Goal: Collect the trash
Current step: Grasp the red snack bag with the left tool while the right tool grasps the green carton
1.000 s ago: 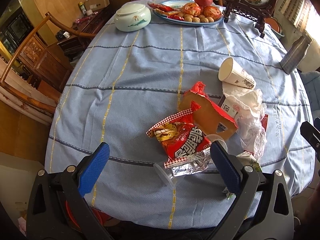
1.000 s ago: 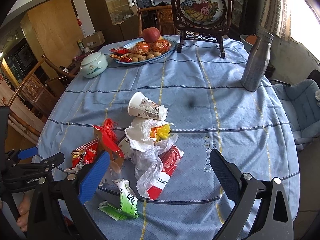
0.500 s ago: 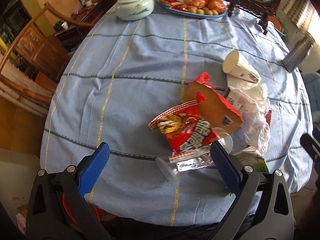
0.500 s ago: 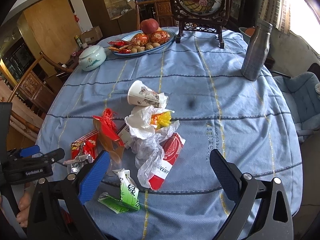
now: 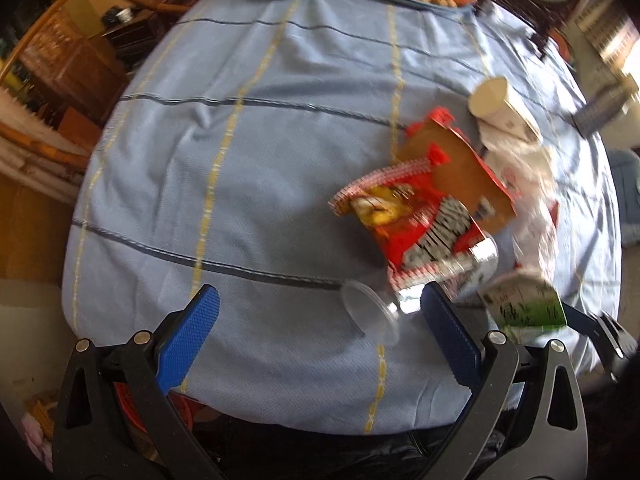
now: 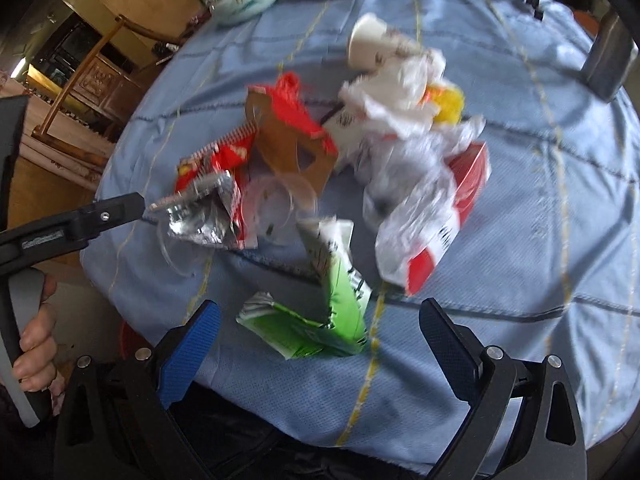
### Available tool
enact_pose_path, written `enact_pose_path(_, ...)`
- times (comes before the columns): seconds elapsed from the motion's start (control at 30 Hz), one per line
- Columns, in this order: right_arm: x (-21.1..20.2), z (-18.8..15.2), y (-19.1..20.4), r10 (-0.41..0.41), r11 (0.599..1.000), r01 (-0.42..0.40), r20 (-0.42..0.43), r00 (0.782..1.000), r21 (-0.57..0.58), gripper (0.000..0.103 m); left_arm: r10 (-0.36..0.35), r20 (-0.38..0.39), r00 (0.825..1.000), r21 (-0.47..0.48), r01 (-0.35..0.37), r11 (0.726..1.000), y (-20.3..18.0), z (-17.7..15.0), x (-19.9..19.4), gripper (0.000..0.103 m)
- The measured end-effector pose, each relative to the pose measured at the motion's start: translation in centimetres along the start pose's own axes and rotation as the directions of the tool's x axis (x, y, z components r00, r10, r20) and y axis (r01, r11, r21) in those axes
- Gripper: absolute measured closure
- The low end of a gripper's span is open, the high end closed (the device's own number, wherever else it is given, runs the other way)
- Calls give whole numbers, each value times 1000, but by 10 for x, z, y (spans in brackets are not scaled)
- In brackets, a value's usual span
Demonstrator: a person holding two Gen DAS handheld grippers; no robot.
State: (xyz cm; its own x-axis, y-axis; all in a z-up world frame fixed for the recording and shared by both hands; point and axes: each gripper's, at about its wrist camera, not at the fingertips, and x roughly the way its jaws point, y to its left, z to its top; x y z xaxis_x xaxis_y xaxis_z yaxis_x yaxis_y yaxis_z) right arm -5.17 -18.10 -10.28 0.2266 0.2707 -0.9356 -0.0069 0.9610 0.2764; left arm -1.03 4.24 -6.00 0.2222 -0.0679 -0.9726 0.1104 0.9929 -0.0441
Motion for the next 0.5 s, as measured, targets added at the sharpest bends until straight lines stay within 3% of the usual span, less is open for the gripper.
enact_pose_path(0.03, 1, -1, -5, 17, 1000, -17, 0, 1000, 25, 37, -13, -6, 1000, 22, 13, 1000, -4, -1, 2, 7)
enact_pose_path(0.23, -38, -8, -31, -1, 994, -16, 162, 987, 104, 38, -86, -14, 996, 84, 87, 993, -25, -4, 17, 7)
enact_pose_path(0.37, -48, -13, -36, -19, 996, 3, 176, 984, 94, 37, -110, 31, 993, 79, 107, 991, -34, 12, 19, 7)
enact_pose_path(0.5, -63, -13, -43, -28, 997, 14, 204, 978, 71, 37, -177, 17, 984, 29, 176, 984, -44, 33, 27, 7)
